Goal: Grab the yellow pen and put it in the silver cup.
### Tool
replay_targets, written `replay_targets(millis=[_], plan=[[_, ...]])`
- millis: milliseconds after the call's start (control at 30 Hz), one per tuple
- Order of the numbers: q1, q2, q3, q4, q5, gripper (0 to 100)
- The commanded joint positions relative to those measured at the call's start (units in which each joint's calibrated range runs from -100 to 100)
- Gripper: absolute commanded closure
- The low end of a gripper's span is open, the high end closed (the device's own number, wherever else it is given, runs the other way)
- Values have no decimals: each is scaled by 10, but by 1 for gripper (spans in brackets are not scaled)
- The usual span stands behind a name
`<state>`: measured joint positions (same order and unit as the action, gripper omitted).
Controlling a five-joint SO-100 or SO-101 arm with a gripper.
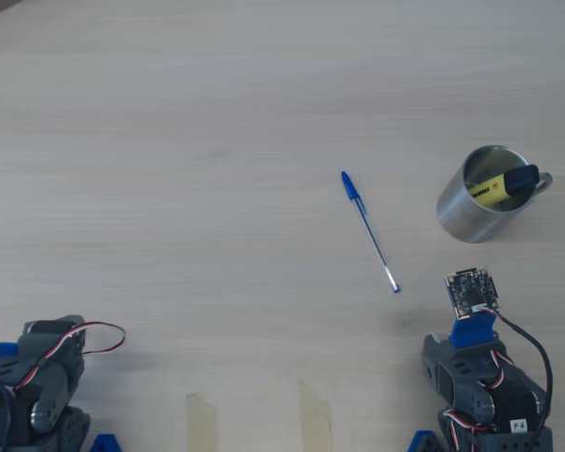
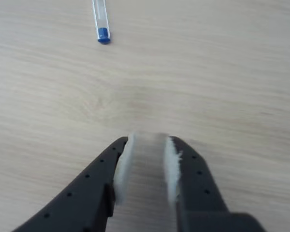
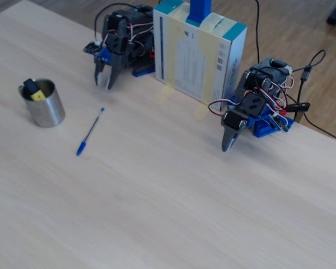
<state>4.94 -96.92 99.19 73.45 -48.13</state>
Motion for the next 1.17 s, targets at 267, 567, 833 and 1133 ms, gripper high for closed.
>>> replay_targets(millis=[267,567,833,1133], plan=[[2,-3,5,18,4,96],[5,-3,5,18,5,96],[0,-3,5,18,5,96],[1,-3,5,18,5,96]])
